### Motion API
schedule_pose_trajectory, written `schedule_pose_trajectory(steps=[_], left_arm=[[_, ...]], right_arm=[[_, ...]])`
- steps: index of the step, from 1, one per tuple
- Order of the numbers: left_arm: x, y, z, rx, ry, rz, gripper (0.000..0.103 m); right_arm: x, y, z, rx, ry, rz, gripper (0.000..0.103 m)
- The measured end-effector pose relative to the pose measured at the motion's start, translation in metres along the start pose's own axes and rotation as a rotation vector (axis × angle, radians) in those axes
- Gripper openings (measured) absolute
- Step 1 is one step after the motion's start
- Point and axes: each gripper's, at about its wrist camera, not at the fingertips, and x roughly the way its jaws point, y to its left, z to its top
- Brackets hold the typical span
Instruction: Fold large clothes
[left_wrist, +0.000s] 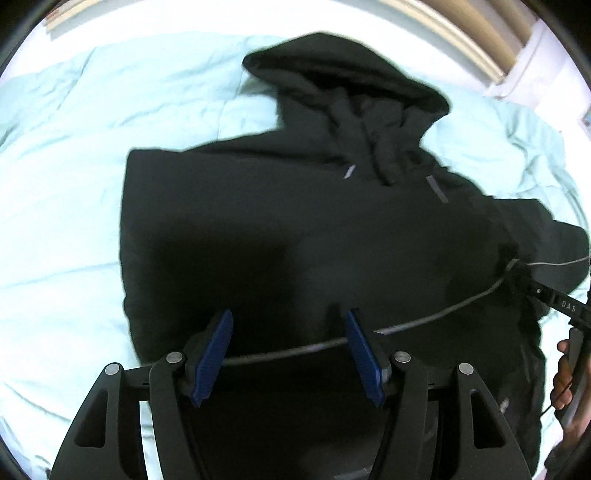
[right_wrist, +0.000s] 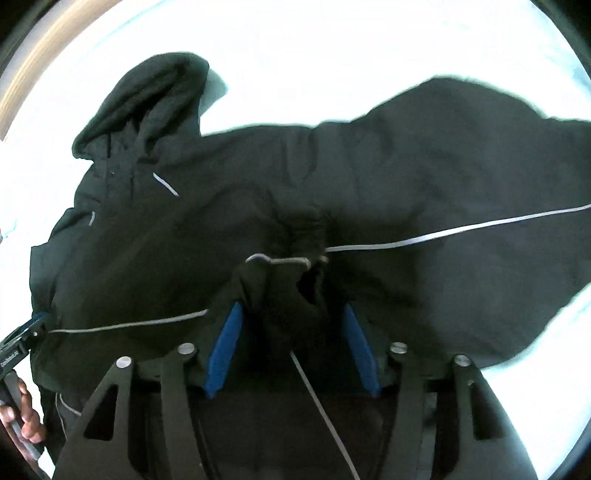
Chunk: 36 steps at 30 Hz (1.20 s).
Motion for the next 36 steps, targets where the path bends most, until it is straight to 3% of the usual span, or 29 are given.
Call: schedule_pose_trajectory(steps=[3,5,8,10,12,14,19,25,36], left_arm=[[-0.018,-0.004,-0.005,-0.006,-0.029,-0.009,0.065],[-0.029,-0.009,-0.008,-0.009,-0.052,-0.022,0.065],[-0.026,-0.021,-0.009,0.009,-0.041,-0.025,0.065],[-0.008,-0.029,-0.007,0.033,-0.008,0.035,0.065],[0.008,-0.031,-0.013,0.08,0.006,0.117,0.065],[0.017,-0.029,-0.017,0.08,0.013,0.128,0.065],[0.017,-0.033,-0.015,0.085,0.017,0.159,0.065],[-0.037,-0.033,-0.029,0.119,-0.009,0.142,0.065],[-0.176,-0.05,-0.102,0.109,-0.09,0.087,0.065]], right_arm=[[-0.031,0.016,-0.004,-0.021,-0.082,0.001,0.062],[-0.04,0.038,-0.009,-0.049,-0.103,0.056,0.063],[-0.02,0.082,-0.013,-0.168,-0.073,0.058,0.063],[-0.002,0.1,-0.015,-0.207,-0.056,0.036,0.063],[0.022,0.1,-0.018,-0.2,-0.001,0.029,0.062],[0.05,0.097,-0.023,-0.18,0.067,0.017,0.06],[0.053,0.095,-0.026,-0.181,0.08,0.009,0.06],[0.003,0.093,-0.034,-0.136,0.07,0.078,0.06],[-0.129,0.108,-0.114,-0.123,-0.004,0.073,0.061]])
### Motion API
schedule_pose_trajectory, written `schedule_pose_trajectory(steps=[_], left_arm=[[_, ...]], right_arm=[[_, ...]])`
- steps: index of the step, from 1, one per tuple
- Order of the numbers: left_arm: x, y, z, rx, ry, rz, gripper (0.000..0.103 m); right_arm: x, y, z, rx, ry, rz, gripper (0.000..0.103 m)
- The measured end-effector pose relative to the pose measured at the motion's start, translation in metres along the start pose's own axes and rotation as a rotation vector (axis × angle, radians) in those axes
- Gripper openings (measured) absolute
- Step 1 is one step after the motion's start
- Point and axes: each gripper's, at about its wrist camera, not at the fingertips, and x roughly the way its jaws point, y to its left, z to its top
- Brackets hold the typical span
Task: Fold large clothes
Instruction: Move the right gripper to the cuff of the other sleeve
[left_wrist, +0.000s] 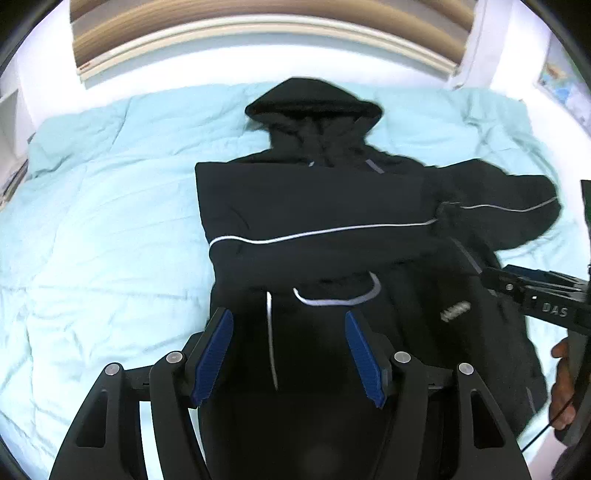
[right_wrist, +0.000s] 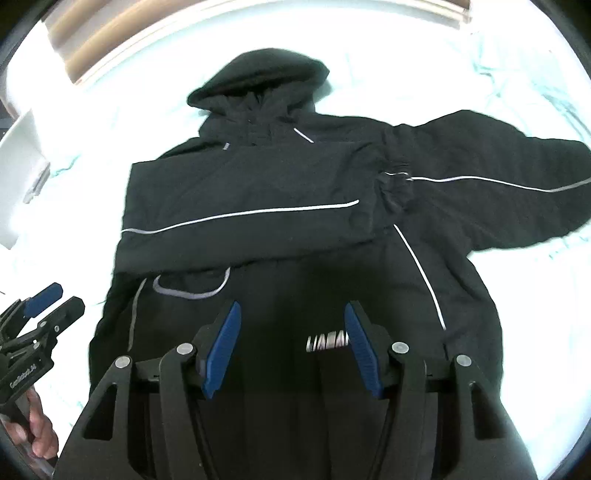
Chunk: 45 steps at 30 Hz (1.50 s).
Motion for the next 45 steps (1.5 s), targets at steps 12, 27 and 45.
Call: schedule_pose_trajectory(steps=[12,27,45], left_arm=[[-0.087,-0.029,-0.055,0.08,-0.059,-0.053,0.065],[-0.117,-0.048,-0.078,0.064,-0.08,-0.052,0.065],[-0.086,-0.178,-0.033,-0.05,-0.098,0.026,0.065]], right_arm=[[-0.097,0.026,-0.078,0.062,-0.068,-0.045,0.061],[-0.136,-0.026,-0.106,0.16,-0.084,-0.067,0.062],[-0.17,-0.286,-0.03,0.308,-0.198,-0.165,0.076]])
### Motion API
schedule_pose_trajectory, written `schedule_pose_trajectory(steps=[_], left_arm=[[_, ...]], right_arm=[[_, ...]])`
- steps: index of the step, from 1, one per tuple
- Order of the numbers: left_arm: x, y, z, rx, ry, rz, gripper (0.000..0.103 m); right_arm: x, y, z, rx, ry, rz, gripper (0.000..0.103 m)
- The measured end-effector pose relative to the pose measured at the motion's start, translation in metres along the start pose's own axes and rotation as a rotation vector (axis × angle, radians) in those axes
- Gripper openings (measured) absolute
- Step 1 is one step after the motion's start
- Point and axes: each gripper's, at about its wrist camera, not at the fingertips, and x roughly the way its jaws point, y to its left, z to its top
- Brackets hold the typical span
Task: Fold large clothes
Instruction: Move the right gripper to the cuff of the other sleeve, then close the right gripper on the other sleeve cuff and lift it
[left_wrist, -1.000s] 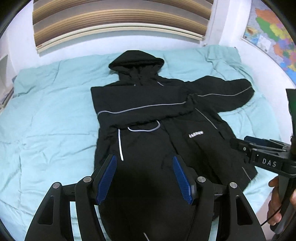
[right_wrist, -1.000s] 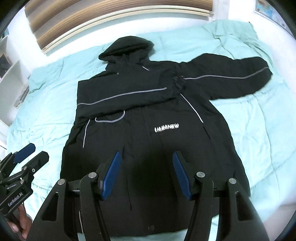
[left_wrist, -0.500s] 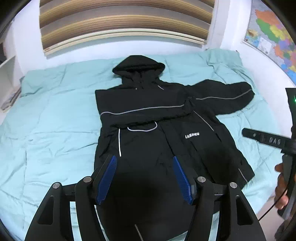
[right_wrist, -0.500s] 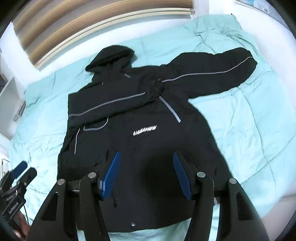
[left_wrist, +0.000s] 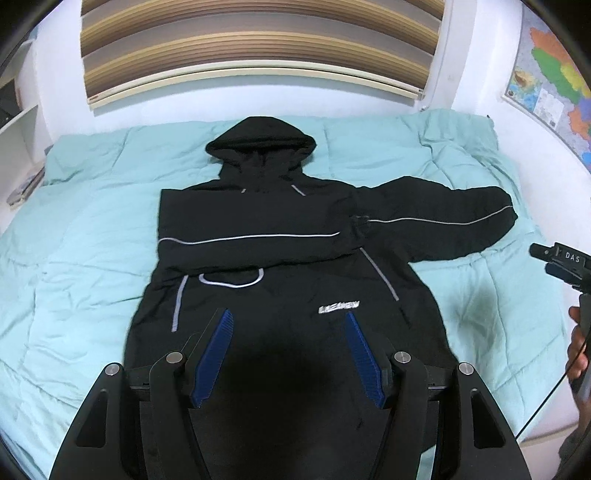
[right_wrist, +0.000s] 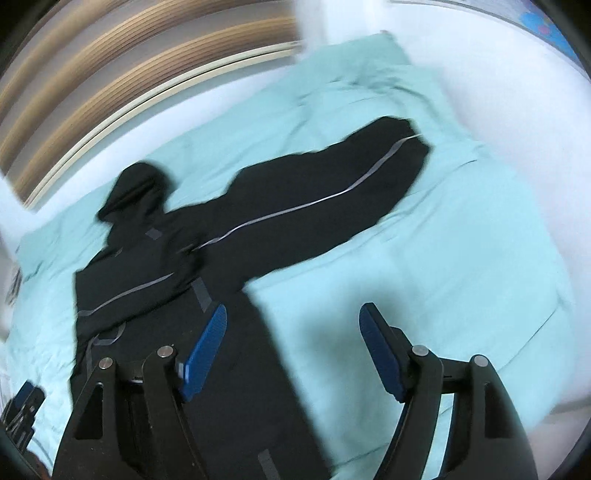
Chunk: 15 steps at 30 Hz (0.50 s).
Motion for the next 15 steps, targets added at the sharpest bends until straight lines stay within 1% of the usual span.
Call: schedule_pose_trajectory(steps=[3,6,9,13,15], left_arm=[[0.013,-0.02,0.007,-0.016,0.013,0.005,0.065],[0.025,-0.036,0.013,-0.028,0.03,0.02,0.065],[0.04,-0.049,0.018,-0.022,0.054,0.059,0.065],[0.064,-0.057,0.021,-0.03,0.106,0.098,0.065],[0.079,-0.06,0.021,-0.034,0.139,0.115,0.065]], right_arm=[[0.02,-0.048,0.029,0.023,-0.036,-0.037,0.076],[0.046,-0.089,0.06,0.048,-0.058,-0.052,0.076],[0.077,-0.122,0.092,0.088,-0.062,-0.012,0.076],[0.121,-0.154,0.134,0.139,-0.065,0.021,0.076],[0.141,-0.167,0.149,0.169,-0.057,0.041,0.076]])
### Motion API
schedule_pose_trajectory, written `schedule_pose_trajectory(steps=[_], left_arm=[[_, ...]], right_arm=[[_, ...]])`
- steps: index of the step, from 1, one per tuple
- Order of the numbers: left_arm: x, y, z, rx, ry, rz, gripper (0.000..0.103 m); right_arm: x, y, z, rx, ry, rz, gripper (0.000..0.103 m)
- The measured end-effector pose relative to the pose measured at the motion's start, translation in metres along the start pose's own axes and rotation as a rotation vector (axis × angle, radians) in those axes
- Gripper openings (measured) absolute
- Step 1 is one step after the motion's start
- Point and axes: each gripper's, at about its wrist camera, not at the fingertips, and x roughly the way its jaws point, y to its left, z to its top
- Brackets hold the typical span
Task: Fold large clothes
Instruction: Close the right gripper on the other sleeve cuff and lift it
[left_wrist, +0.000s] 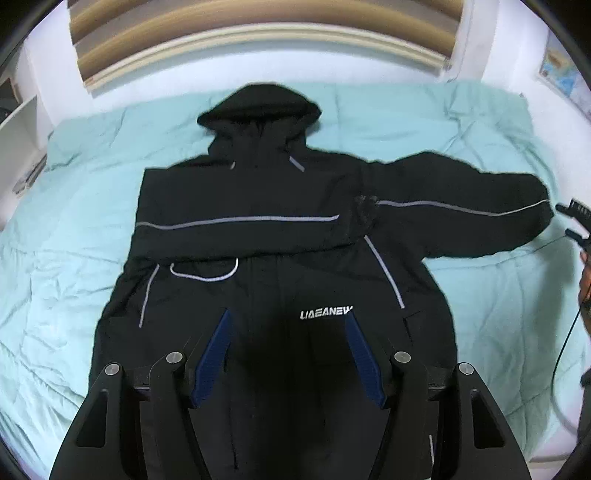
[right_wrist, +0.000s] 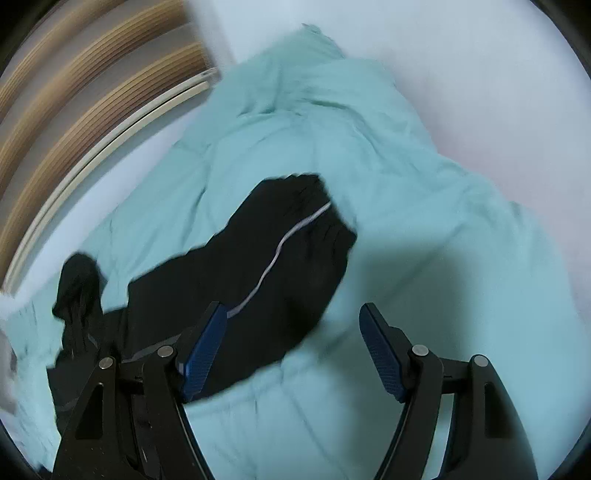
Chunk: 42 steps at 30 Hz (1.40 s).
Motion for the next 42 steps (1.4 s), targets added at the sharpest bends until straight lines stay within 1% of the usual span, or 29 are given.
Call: schedule_pose_trajectory(steps=[1,4,8,11,13,14,15,16,17,18,20,22,24,26,28,30,32,34,37,39,42], left_arm=[[0.006,-0.002,0.001,0.002,0.013,0.007,0.065],[0.02,-0.011,0.006,0.013,0.045,0.025,0.065],[0.034,-0.025,0.012,0.037,0.072,0.026,0.065],[0.045,-0.036,0.016,0.063,0.088,0.024,0.065],[0.053,-0.044,0.018,0.076,0.099,0.018,0.065],[0.058,-0.048,0.02,0.081,0.104,0.008,0.065],[0.064,-0.054,0.022,0.088,0.106,-0.01,0.065],[0.071,-0.061,0.026,0.097,0.102,-0.029,0.065],[0.079,-0.069,0.029,0.108,0.098,-0.042,0.065],[0.086,-0.075,0.032,0.118,0.099,-0.048,0.065],[0.104,-0.09,0.044,0.137,0.092,-0.088,0.065],[0.118,-0.103,0.058,0.153,0.076,-0.137,0.065],[0.133,-0.115,0.076,0.163,0.063,-0.178,0.065],[0.151,-0.125,0.095,0.171,0.061,-0.211,0.065],[0.177,-0.139,0.111,0.182,0.073,-0.228,0.065],[0.208,-0.148,0.119,0.181,0.132,-0.252,0.065],[0.243,-0.157,0.119,0.175,0.213,-0.275,0.065],[0.266,-0.161,0.115,0.167,0.254,-0.261,0.065],[0.276,-0.163,0.112,0.171,0.258,-0.259,0.066],[0.272,-0.163,0.112,0.178,0.254,-0.268,0.066],[0.258,-0.158,0.112,0.207,0.236,-0.287,0.067]], right_arm=[[0.014,-0.008,0.011,0.024,0.005,0.013,0.076],[0.043,-0.021,0.03,0.042,0.026,0.02,0.076],[0.076,-0.028,0.042,0.056,0.055,0.038,0.078],[0.087,-0.024,0.044,0.048,0.066,0.088,0.08],[0.088,-0.012,0.043,0.013,0.067,0.128,0.079],[0.087,-0.008,0.043,-0.004,0.065,0.136,0.074],[0.087,-0.002,0.042,-0.025,0.066,0.145,0.066],[0.089,0.005,0.04,-0.044,0.078,0.163,0.043],[0.091,0.009,0.038,-0.05,0.096,0.189,0.039],[0.091,0.014,0.034,-0.06,0.107,0.212,0.037],[0.084,0.029,0.03,-0.126,0.086,0.187,0.024],[0.069,0.041,0.026,-0.188,0.043,0.154,0.022],[0.049,0.043,0.024,-0.204,-0.016,0.134,0.021],[0.032,0.032,0.028,-0.169,-0.078,0.088,0.02],[0.028,0.016,0.033,-0.116,-0.102,0.049,0.02],[0.037,0.005,0.038,-0.087,-0.09,0.014,0.02],[0.053,-0.005,0.036,-0.066,-0.042,-0.023,0.02],[0.066,-0.01,0.03,-0.069,-0.015,-0.065,0.02],[0.079,-0.018,0.028,-0.038,0.019,-0.09,0.02],[0.085,-0.018,0.028,-0.031,0.033,-0.109,0.02],[0.086,-0.01,0.029,-0.056,0.035,-0.134,0.02]])
